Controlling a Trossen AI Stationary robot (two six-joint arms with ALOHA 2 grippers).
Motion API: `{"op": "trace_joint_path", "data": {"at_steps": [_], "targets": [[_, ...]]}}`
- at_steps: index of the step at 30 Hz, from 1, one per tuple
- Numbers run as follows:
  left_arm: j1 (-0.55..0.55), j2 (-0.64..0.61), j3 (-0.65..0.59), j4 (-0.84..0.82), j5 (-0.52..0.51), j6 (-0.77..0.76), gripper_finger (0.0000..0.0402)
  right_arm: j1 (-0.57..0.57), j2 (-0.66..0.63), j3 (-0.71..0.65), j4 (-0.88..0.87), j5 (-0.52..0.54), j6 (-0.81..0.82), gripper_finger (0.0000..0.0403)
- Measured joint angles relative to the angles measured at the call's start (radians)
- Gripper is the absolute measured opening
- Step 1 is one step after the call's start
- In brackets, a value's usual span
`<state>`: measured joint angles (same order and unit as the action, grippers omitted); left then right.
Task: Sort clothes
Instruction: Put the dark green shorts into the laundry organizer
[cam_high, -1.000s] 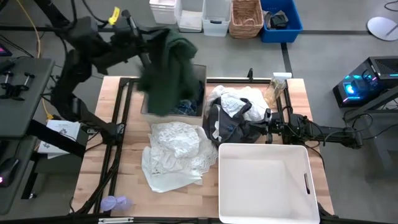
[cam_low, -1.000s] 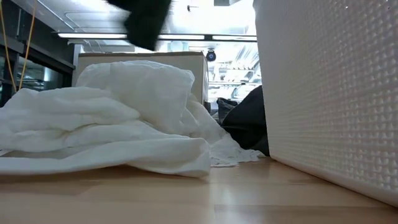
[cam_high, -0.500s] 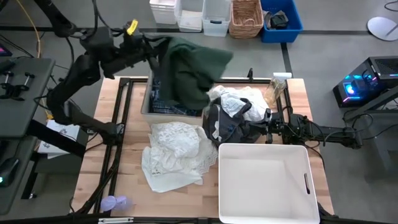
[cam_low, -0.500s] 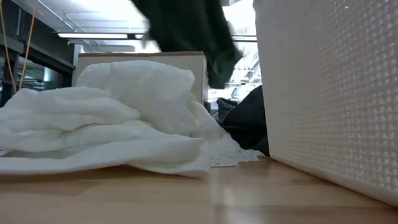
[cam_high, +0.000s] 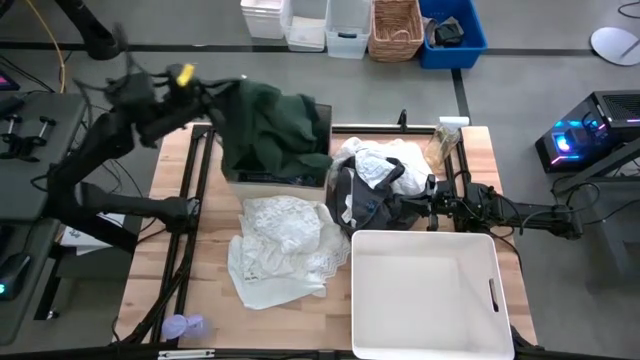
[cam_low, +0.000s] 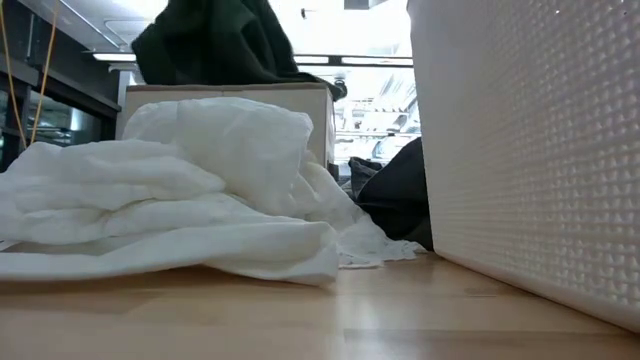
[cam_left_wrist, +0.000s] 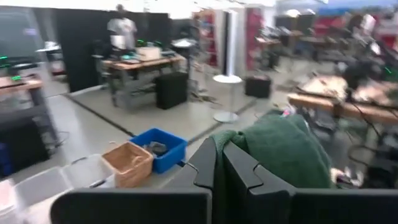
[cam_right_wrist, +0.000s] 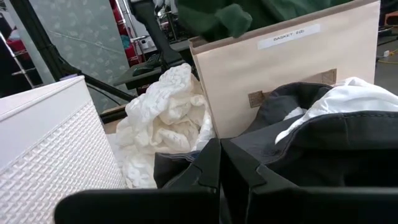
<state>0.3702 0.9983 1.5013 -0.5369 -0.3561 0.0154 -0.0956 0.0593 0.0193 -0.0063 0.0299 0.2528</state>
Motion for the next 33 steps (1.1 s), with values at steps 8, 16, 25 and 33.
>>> {"op": "trace_joint_path", "data": {"at_steps": [8,16,25,33], "targets": [[0.01,-0.021,-0.119,0.05,0.003,-0.075,0.0,0.0,0.0,0.0,0.0,0.0,0.0,0.0001],[-0.006,0.198,-0.176,0.317,0.244,-0.196,0.0,0.0,0.0,0.0,0.0,0.0,0.0,0.0001],[0.015,0.276,-0.225,0.03,0.062,-0.207,0.0,0.0,0.0,0.0,0.0,0.0,0.0,0.0001],[0.043,0.259,-0.378,-0.162,-0.037,-0.182,0.0,0.0,0.0,0.0,0.0,0.0,0.0,0.0001]]}}
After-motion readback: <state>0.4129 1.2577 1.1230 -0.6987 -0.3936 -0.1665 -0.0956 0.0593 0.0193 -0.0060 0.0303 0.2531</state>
